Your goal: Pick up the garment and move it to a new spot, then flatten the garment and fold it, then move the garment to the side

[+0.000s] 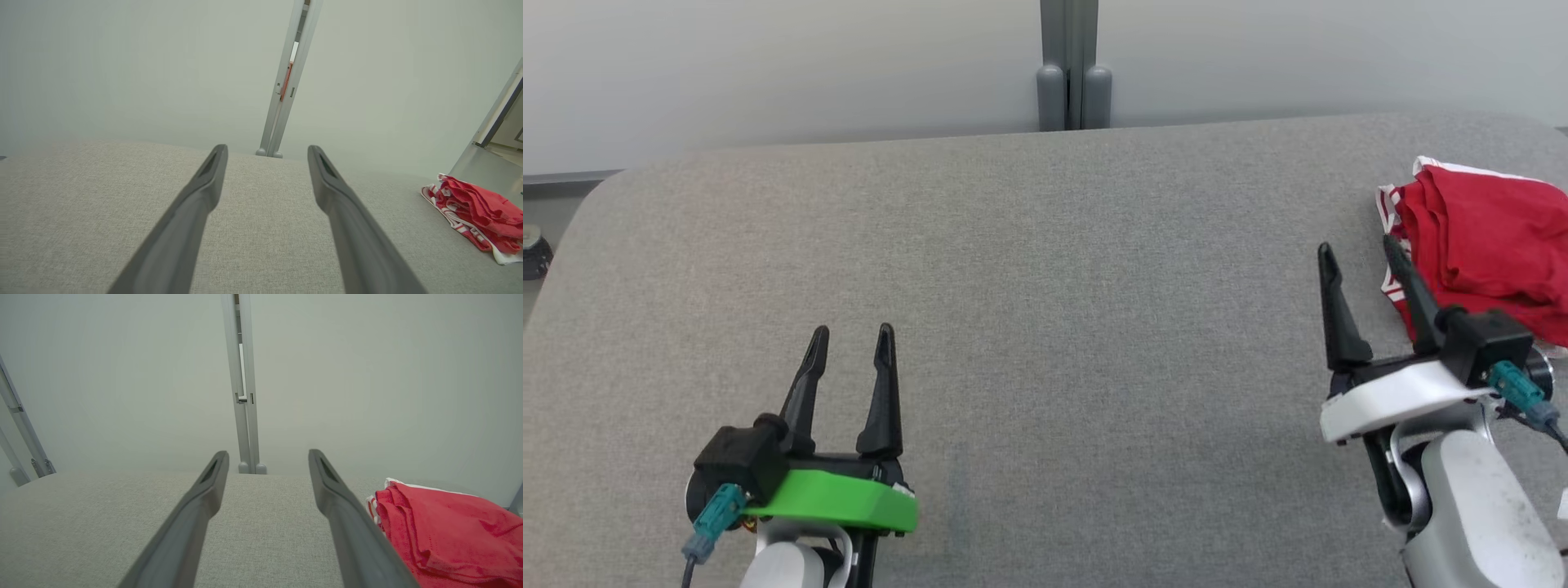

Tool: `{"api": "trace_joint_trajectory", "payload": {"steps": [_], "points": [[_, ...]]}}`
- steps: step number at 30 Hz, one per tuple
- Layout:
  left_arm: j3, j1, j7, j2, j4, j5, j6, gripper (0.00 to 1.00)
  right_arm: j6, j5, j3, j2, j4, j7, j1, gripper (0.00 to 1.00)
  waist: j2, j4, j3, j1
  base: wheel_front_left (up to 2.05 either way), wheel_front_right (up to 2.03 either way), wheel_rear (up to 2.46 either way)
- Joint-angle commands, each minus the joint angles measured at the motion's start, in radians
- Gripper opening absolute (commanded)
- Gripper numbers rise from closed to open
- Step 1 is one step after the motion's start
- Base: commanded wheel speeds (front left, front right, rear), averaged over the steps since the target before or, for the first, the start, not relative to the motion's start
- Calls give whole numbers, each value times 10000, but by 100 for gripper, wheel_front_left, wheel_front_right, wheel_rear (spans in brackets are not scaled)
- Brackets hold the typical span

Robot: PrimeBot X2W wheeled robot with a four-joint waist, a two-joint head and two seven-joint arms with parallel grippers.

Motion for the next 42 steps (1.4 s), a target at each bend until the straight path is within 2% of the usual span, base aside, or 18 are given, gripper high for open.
{"api": "trace_joint_trajectory", "payload": {"steps": [1, 5, 11, 17, 22, 33, 42], "points": [[50, 243, 1, 40, 35, -131, 74, 100, -16, -71, -35, 121, -152, -67, 356, 100, 0, 243, -260, 1, 0, 0, 0], [-16, 528, 1, 40, 82, -171, 77, 100, -14, -24, -123, 541, -592, -64, 1061, 100, 0, 320, -370, 1, 0, 0, 0], [-127, 810, 1, 40, 175, -196, 57, 100, -14, -5, -143, 832, -1059, -68, 1820, 100, 0, 341, -431, 1, 0, 0, 0], [-60, 733, 1, 39, 272, -289, 79, 100, -14, 228, -36, 871, -1214, -70, 1998, 100, 0, 265, -409, 1, 0, 0, 0], [-131, 734, 1, 40, 309, -408, -155, 100, -14, 267, 60, 874, -1293, -69, 1956, 100, 0, 190, -387, 1, 0, 0, 0], [86, 805, 1, 42, 190, -448, -171, 100, -14, 237, 3, 877, -1366, -71, 2029, 100, 0, 120, -379, 1, 0, 0, 0], [-484, 741, 1, 48, 909, -870, -473, 100, -13, 333, -22, 876, -1360, -70, 2016, 100, 0, 117, -412, 1, 0, 0, 0]]}}
